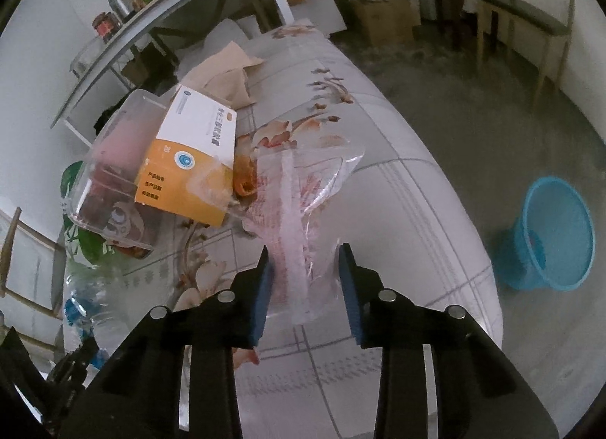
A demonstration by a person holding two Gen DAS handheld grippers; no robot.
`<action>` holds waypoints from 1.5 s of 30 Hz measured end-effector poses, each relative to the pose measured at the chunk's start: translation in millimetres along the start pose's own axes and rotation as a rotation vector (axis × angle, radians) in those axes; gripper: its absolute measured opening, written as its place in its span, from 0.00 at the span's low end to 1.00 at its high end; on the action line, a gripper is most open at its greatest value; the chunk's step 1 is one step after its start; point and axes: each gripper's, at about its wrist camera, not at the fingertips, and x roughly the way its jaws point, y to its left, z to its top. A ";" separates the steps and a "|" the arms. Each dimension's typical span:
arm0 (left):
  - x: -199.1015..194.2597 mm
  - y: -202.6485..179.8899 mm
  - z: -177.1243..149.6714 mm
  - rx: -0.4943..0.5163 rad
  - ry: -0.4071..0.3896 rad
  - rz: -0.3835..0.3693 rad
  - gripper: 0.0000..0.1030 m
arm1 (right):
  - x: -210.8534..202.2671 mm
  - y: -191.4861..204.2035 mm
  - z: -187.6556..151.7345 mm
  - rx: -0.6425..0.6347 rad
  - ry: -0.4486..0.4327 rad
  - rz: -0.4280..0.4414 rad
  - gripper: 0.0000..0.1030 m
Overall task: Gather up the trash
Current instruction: 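Grasp the blue wrapper with the left tool while the right tool grasps the clear cake bag, then carry the blue wrapper and clear cake bag over the blue wastebasket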
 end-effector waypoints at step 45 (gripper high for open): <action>-25.9 -226.9 83.3 0.385 -0.124 -0.462 0.09 | -116.1 -185.5 -55.9 0.460 -0.246 0.019 0.25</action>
